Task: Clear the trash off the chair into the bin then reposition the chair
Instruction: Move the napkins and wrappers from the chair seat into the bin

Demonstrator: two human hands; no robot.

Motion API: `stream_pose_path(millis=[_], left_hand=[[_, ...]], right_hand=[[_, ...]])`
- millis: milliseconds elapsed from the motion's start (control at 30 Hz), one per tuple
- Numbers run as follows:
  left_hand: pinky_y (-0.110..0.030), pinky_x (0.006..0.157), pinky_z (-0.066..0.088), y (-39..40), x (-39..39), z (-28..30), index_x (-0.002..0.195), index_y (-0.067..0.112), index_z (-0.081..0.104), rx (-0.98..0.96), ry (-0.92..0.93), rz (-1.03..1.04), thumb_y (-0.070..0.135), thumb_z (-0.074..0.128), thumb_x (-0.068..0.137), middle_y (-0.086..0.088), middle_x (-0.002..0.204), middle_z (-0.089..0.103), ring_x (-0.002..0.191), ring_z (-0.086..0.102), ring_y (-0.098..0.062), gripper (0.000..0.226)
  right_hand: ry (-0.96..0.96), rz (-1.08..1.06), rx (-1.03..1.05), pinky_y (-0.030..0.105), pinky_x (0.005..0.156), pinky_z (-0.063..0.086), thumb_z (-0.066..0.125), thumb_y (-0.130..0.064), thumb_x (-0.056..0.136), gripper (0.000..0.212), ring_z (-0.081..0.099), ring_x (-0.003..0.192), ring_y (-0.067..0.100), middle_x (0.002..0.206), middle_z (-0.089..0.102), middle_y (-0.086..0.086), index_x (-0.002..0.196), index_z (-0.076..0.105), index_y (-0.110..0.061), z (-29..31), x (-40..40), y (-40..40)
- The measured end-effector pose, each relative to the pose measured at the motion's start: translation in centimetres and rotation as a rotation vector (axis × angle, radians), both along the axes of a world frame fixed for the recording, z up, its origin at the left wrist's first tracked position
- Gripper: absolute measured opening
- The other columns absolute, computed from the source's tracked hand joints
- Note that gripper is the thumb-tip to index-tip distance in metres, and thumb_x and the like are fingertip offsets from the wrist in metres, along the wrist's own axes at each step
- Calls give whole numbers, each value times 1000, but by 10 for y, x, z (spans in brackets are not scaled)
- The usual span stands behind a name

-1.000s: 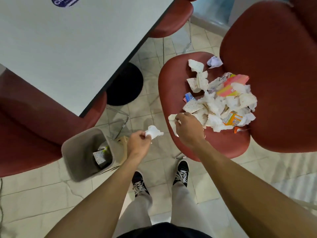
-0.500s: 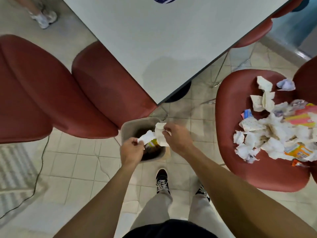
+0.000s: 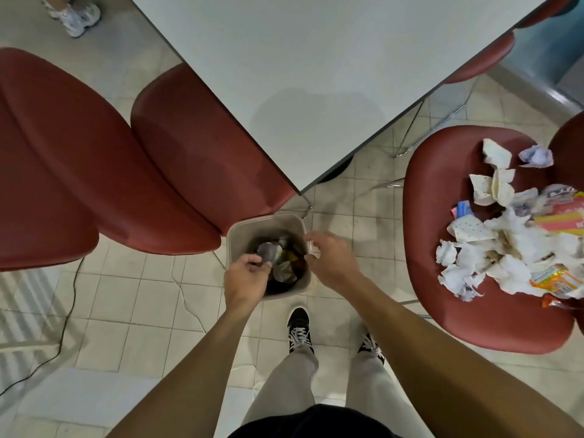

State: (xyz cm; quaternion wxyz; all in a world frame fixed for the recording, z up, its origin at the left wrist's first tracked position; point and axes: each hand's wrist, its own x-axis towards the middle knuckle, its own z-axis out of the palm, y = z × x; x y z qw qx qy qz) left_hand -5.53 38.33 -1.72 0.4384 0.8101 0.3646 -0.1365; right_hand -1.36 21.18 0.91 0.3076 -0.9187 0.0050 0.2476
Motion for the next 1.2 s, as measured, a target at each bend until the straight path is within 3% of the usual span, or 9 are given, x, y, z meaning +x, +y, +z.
stream_pose_path(millis=[267, 400, 567, 733, 867, 1000, 1100, 1200], left_hand=[[-24, 81, 47, -70, 13, -7, 87, 27, 65, 5, 10, -207, 24, 74, 79, 11, 75, 66, 78, 63, -9, 12], [-21, 78, 46, -122, 19, -9, 82, 25, 64, -25, 7, -283, 19, 75, 76, 9, 71, 63, 72, 60, -11, 13], [-28, 81, 49, -199, 23, -26, 75, 26, 60, -120, 24, -406, 17, 77, 70, 6, 68, 59, 69, 56, -15, 20], [-22, 66, 44, -272, 20, -40, 83, 35, 60, -85, 45, -548, 24, 75, 75, 10, 76, 58, 69, 56, -9, 21], [-16, 58, 40, -325, 20, -55, 94, 27, 62, -73, 59, -680, 18, 71, 79, 3, 87, 61, 73, 57, -7, 20], [-18, 74, 42, -364, 19, -75, 95, 28, 64, -75, 78, -747, 19, 73, 79, 4, 94, 64, 86, 61, -11, 21], [-23, 82, 45, -388, 17, -96, 112, 25, 64, -69, 114, -814, 18, 73, 79, 0, 109, 61, 96, 60, -15, 35], [-36, 95, 48, -407, 15, -116, 128, 29, 54, -49, 114, -865, 22, 73, 79, -1, 120, 52, 110, 55, -20, 53]], right_hand=[[4, -186, 1, 38, 91, 50, 60, -13, 88, 45, 58, 107, 23, 125, 54, 6, 132, 52, -23, -3, -17, -86], [14, -267, -3, 33, 93, 47, 60, -13, 88, 46, 57, 110, 23, 124, 52, 6, 132, 51, -22, -5, -32, -144], [20, -415, -8, 36, 94, 47, 62, -13, 85, 45, 57, 106, 26, 119, 53, 8, 128, 55, -20, -12, -50, -222], [57, -508, -31, 36, 92, 46, 59, -15, 87, 42, 54, 112, 26, 125, 51, 7, 128, 56, -20, -32, -70, -291], [125, -550, -64, 39, 90, 49, 59, -13, 86, 48, 53, 113, 30, 127, 48, 10, 133, 51, -20, -62, -84, -335], [222, -563, -54, 43, 93, 49, 61, -11, 83, 63, 51, 116, 33, 135, 38, 11, 141, 39, -22, -93, -93, -362], [272, -554, -16, 44, 93, 50, 62, -9, 82, 74, 51, 116, 33, 136, 34, 10, 144, 30, -32, -117, -96, -374], [281, -521, 3, 42, 93, 50, 62, -8, 83, 77, 53, 114, 33, 135, 34, 10, 147, 27, -34, -141, -94, -380]])
